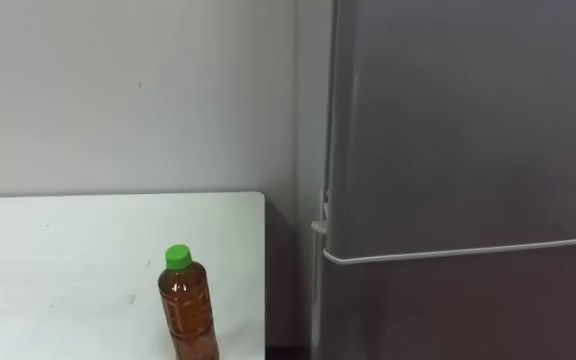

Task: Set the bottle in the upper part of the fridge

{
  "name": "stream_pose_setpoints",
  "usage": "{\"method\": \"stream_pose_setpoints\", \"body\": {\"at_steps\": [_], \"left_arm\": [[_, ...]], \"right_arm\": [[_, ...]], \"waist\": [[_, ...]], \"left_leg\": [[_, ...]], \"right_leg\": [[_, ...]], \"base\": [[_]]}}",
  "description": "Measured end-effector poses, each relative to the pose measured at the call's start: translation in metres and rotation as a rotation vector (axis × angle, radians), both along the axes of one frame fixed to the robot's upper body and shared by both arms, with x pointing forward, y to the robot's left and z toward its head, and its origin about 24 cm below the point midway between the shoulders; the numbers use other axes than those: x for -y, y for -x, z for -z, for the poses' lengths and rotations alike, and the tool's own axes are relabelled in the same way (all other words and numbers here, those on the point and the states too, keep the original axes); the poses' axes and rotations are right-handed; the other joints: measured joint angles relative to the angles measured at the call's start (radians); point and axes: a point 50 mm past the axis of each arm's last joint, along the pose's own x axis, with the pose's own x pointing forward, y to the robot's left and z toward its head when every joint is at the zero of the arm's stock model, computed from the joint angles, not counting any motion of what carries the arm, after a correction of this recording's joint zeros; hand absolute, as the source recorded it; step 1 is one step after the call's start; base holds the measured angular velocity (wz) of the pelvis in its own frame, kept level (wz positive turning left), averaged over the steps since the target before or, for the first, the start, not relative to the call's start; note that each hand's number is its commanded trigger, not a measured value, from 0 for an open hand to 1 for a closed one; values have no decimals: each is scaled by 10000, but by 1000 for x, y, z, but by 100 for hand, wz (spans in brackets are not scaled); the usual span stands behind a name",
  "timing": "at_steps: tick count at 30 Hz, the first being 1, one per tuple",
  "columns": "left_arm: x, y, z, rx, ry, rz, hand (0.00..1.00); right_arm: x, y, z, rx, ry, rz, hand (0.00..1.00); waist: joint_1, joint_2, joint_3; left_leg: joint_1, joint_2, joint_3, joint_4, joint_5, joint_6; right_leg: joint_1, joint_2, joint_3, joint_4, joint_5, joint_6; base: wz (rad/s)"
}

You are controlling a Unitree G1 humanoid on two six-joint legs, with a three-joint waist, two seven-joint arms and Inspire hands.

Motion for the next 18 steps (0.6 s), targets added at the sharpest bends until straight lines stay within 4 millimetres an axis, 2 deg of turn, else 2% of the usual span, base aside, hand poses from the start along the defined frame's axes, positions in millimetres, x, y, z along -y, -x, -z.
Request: {"method": "stream_pose_setpoints", "body": {"at_steps": [18], "left_arm": [[-2,7,-1,-367,-456,135,0]], "right_arm": [[-1,1,0,-6,-234,342,0]], "waist": [[-26,-72,-21]], "left_leg": [[14,-7,-2,12,-48,2]], "right_leg": [[46,-5,-22,-29,-30,19]], "base": [[0]]}}
